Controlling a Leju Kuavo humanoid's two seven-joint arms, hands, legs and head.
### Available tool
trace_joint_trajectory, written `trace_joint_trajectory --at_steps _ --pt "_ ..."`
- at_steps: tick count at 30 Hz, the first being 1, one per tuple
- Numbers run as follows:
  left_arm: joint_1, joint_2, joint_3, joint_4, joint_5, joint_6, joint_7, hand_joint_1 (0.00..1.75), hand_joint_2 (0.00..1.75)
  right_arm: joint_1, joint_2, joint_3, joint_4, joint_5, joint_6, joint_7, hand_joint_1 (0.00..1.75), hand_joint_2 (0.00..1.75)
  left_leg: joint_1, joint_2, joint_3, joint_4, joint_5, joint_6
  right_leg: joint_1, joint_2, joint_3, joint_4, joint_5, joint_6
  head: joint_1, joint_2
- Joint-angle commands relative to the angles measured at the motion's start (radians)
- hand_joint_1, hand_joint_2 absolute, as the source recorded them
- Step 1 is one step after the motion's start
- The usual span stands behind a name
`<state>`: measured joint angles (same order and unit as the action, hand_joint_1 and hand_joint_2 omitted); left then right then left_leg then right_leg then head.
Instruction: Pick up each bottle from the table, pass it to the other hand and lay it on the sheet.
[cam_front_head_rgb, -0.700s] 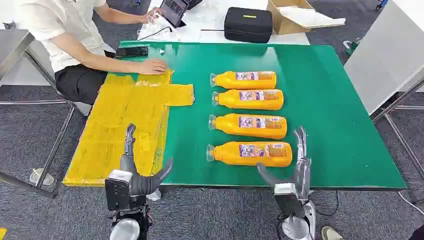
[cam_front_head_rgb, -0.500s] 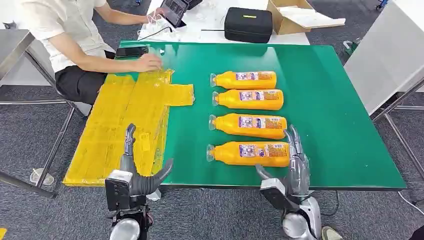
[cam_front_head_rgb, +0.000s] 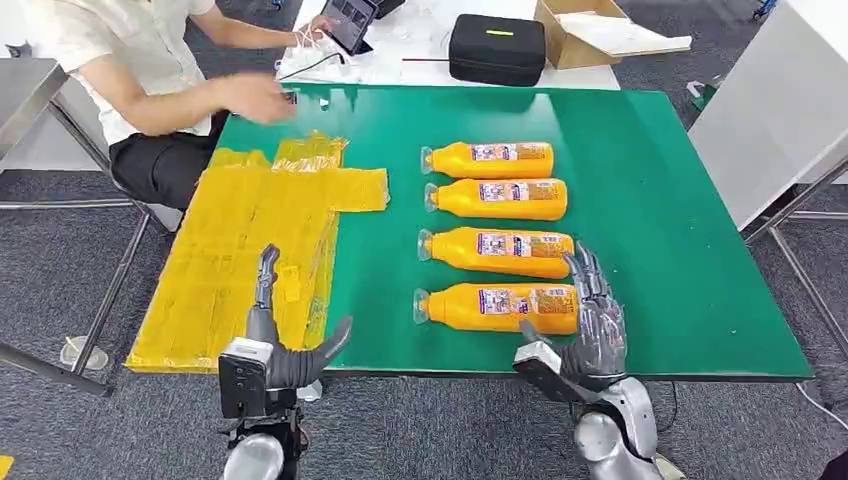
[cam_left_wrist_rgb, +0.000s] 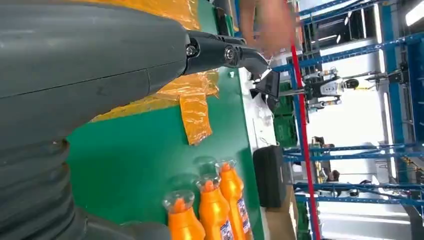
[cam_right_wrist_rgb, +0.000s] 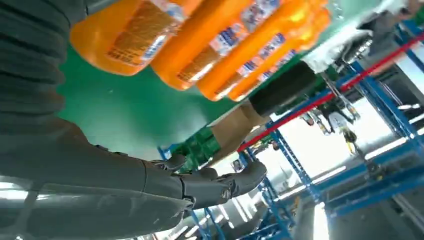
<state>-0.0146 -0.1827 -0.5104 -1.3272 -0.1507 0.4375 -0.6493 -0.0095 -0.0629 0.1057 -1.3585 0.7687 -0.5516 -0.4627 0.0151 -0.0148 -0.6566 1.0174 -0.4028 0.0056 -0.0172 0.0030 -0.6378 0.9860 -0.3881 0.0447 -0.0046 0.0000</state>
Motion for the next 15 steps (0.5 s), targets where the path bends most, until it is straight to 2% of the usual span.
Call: trace_joint_trajectory --at_steps 1,4,5,8,11,14,15 --pt "-0.047 0.006 -0.025 0.078 -0.001 -0.013 0.012 0.0 1.75 -0.063 -0.08 0.039 0.117 0.054 0.034 0.083 0.0 1.75 -0.001 0.002 0.006 -0.001 -0.002 0.001 0.0 0.001 0.006 -0.001 -0.001 -0.001 0.0 0.0" --pt "-0.048 0.005 -0.024 0.078 -0.001 -0.012 0.013 0.0 1.75 -0.066 -0.087 0.035 0.118 0.053 0.034 0.082 0.0 1.75 -0.001 0.001 0.003 -0.001 -0.001 0.0 0.0 0.0 0.003 -0.001 0.0 -0.001 0.0 0.0" --pt "-0.052 0.005 -0.024 0.082 -0.001 -0.013 0.013 0.0 1.75 -0.072 -0.092 0.038 0.133 0.057 0.04 0.087 0.0 1.75 -0.001 0.001 0.007 -0.001 -0.002 0.001 0.0 0.0 0.007 -0.001 -0.002 -0.002 0.0 0.0" --pt "-0.065 0.001 -0.032 0.097 0.001 -0.027 0.017 0.0 1.75 -0.112 -0.126 0.058 0.194 0.092 0.089 0.133 0.0 1.75 -0.001 0.002 0.005 -0.001 -0.001 0.0 0.0 0.0 0.005 -0.002 -0.001 -0.001 0.0 0.0" --pt "-0.071 -0.002 -0.039 0.104 0.002 -0.035 0.018 0.0 1.75 -0.149 -0.145 0.066 0.25 0.09 0.121 0.14 0.0 1.75 0.0 0.003 0.01 -0.001 -0.003 0.001 0.001 0.001 0.009 -0.002 -0.002 -0.002 0.0 0.0" --pt "-0.078 -0.005 -0.048 0.113 0.006 -0.042 0.022 0.0 1.75 -0.201 -0.148 0.072 0.318 0.083 0.151 0.141 0.0 1.75 -0.001 0.003 0.005 -0.001 -0.001 0.001 0.0 0.002 0.005 -0.002 0.0 -0.001 0.0 0.0" --pt "-0.079 -0.006 -0.051 0.114 0.007 -0.044 0.022 0.0 1.75 -0.208 -0.144 0.077 0.323 0.081 0.159 0.137 0.0 1.75 -0.001 0.006 0.012 0.0 -0.004 0.002 0.001 0.003 0.011 -0.002 -0.002 -0.002 0.0 0.0"
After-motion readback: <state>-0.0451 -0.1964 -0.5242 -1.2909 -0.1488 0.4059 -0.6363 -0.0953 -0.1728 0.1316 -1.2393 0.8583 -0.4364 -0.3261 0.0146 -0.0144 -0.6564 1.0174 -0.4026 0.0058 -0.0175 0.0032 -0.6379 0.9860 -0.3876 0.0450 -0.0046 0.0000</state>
